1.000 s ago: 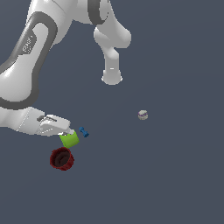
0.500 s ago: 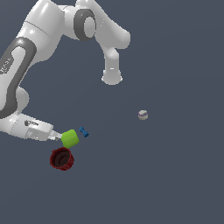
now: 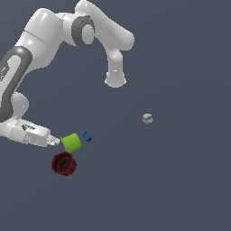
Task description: Pick up a designated object from a clutter of objects.
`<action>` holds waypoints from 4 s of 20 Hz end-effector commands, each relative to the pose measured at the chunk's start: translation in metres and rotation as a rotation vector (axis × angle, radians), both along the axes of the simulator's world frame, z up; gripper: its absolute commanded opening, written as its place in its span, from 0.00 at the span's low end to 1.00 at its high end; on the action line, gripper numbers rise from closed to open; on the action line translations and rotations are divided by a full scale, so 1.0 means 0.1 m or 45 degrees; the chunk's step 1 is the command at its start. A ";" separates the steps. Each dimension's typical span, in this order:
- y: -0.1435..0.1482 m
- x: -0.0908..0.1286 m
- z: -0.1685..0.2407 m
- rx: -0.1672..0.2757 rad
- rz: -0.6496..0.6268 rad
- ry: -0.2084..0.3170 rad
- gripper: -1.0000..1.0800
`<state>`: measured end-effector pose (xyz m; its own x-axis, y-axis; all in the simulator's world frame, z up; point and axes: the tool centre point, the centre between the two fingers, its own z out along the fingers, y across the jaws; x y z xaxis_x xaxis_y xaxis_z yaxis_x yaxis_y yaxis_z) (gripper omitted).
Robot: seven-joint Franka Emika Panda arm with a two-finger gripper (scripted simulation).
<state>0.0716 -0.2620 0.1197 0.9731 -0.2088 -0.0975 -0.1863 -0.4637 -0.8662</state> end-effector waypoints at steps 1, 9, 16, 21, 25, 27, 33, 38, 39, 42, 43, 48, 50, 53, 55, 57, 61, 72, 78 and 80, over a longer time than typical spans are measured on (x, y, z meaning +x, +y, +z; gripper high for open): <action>-0.01 0.01 0.01 0.002 -0.002 -0.007 0.62; 0.04 -0.07 -0.13 0.032 0.018 0.016 0.62; -0.03 -0.07 -0.16 0.055 0.004 -0.006 0.62; 0.01 -0.07 -0.18 0.052 0.003 -0.004 0.62; 0.12 -0.06 -0.24 0.052 0.003 -0.004 0.62; 0.17 -0.05 -0.26 0.053 0.004 -0.004 0.62; 0.21 -0.05 -0.28 0.053 0.004 -0.004 0.00; 0.21 -0.05 -0.28 0.053 0.004 -0.004 0.00; 0.21 -0.05 -0.28 0.053 0.004 -0.004 0.00; 0.21 -0.05 -0.28 0.053 0.004 -0.004 0.00; 0.21 -0.05 -0.28 0.053 0.004 -0.004 0.00; 0.25 -0.05 -0.23 0.053 0.004 -0.004 0.00; 0.29 -0.05 -0.20 0.053 0.004 -0.004 0.00; 0.36 -0.06 -0.11 0.053 0.004 -0.004 0.00; 0.43 -0.06 -0.04 0.053 0.004 -0.004 0.00; 0.51 -0.07 0.05 0.053 0.004 -0.004 0.00; 0.71 -0.08 0.28 0.053 0.004 -0.004 0.00; 1.53 -0.11 1.20 0.054 0.006 -0.003 0.00; 2.04 -0.13 1.80 0.055 0.006 -0.003 0.00; 2.21 -0.13 2.00 0.055 0.006 -0.004 0.00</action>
